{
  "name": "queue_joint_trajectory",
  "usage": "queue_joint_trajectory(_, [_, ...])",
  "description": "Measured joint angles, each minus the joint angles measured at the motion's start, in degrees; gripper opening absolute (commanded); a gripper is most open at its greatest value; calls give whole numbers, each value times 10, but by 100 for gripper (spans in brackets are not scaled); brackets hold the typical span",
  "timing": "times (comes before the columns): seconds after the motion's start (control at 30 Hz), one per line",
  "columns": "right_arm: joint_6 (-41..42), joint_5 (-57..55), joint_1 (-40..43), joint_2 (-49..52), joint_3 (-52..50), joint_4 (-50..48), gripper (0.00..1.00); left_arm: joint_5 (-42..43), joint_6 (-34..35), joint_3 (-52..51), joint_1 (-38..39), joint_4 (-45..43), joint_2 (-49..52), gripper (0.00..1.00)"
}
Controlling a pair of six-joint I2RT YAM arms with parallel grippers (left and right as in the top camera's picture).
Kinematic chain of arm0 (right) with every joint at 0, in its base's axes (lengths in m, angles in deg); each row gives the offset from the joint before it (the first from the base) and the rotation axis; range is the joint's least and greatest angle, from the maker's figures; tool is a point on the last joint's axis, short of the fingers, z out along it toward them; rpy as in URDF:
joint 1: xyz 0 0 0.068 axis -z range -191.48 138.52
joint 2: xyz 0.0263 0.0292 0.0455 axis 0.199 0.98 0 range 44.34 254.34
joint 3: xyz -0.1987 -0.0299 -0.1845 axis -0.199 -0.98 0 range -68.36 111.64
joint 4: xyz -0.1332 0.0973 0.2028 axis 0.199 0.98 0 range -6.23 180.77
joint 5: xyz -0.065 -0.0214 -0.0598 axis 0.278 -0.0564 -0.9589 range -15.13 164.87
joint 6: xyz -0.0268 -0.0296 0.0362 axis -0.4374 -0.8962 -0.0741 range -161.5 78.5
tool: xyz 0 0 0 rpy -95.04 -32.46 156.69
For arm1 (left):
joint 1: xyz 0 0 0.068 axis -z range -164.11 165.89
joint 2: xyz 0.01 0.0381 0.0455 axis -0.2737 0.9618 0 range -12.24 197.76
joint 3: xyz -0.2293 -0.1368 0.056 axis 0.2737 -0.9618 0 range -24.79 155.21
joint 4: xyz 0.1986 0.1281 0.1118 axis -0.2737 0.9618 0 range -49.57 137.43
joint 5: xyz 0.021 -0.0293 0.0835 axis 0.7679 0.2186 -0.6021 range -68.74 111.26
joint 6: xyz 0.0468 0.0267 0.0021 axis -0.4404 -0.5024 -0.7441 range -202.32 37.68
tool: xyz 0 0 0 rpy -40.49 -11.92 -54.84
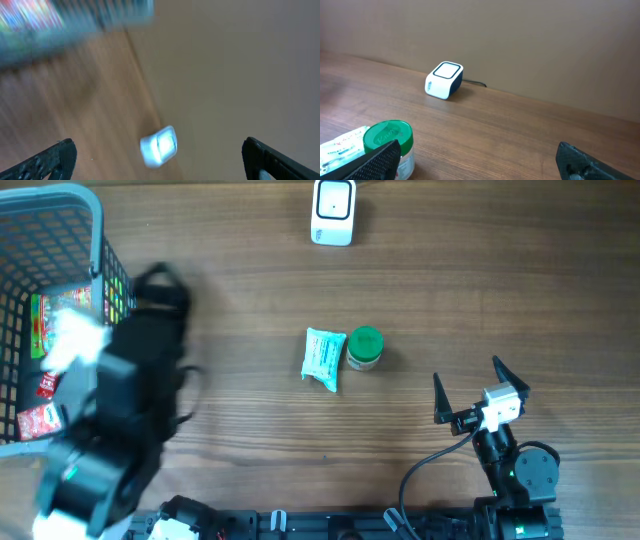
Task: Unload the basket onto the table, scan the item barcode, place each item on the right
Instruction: 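Carry the wipes pack with the left gripper and place it beside the jar, then reach the left gripper into the basket and grasp the red Nescafe stick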
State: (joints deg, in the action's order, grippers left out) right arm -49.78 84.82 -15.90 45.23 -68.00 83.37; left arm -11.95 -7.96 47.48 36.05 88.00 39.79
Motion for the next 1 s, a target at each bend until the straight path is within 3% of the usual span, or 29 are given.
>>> queue_joint_trajectory(0.2, [0, 0, 0, 0, 0, 0, 100, -24, -60, 0, -207, 4, -49, 100])
queue_joint_trajectory(0.53, [0, 0, 0, 0, 0, 0, 100, 49, -57, 0, -459, 10, 70, 100])
queue_joint_trajectory(0.83, [0, 0, 0, 0, 0, 0, 100, 101, -46, 0, -518, -40, 246, 100])
queue_joint_trajectory(1.0, [0, 0, 0, 0, 0, 0, 100, 146, 16, 0, -541, -45, 348, 100])
